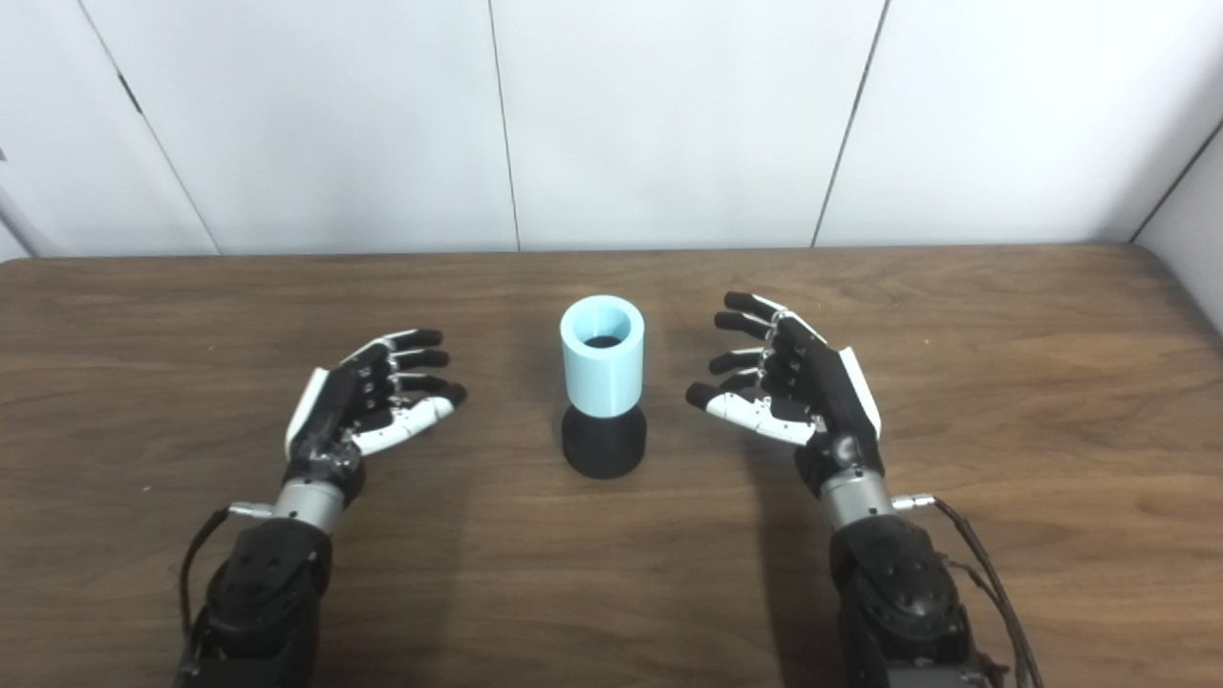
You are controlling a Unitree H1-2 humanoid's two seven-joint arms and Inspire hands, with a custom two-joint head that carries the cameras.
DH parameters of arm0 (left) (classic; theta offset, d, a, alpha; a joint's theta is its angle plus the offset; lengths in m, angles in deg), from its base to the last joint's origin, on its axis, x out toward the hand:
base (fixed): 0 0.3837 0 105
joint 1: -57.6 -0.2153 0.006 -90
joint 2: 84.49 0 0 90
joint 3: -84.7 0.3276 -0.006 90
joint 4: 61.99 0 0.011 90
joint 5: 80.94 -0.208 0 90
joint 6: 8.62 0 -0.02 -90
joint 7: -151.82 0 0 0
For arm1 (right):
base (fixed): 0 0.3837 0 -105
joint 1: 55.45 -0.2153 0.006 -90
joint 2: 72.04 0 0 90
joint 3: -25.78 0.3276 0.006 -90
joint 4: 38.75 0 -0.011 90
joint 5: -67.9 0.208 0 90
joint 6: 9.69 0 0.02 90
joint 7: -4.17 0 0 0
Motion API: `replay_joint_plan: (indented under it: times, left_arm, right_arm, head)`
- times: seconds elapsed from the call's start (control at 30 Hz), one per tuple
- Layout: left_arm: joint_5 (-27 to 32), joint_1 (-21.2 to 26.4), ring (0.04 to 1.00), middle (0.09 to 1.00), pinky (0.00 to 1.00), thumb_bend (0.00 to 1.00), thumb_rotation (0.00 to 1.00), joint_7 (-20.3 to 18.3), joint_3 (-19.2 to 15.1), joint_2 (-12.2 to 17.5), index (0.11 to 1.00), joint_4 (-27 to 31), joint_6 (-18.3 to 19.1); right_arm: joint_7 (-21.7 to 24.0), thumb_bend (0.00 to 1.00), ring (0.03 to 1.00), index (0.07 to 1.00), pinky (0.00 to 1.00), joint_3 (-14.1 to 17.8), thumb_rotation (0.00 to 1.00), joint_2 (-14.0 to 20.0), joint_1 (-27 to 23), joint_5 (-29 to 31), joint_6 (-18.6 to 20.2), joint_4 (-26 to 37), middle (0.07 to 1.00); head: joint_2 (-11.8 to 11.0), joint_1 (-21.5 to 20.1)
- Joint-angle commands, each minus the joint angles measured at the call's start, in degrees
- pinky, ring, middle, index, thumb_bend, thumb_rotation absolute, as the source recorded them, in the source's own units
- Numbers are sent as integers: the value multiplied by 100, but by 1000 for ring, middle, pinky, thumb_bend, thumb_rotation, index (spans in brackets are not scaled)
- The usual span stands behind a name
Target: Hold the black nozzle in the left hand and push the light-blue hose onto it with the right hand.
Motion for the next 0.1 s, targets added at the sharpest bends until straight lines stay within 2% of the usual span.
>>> replay_joint_plan:
  times: [0.0,0.07]
  left_arm:
    - [-7,5,606,679,501,602,0,76,28,37,694,13,25]
    - [-103,-11,587,667,473,600,0,116,99,77,689,-48,-151]
  right_arm:
    - [-14,651,543,738,424,26,91,18,-151,73,-282,148,723]
    - [-33,646,547,740,432,39,96,16,-161,71,-304,123,721]
  head:
    - [1,4]
    - [-7,12]
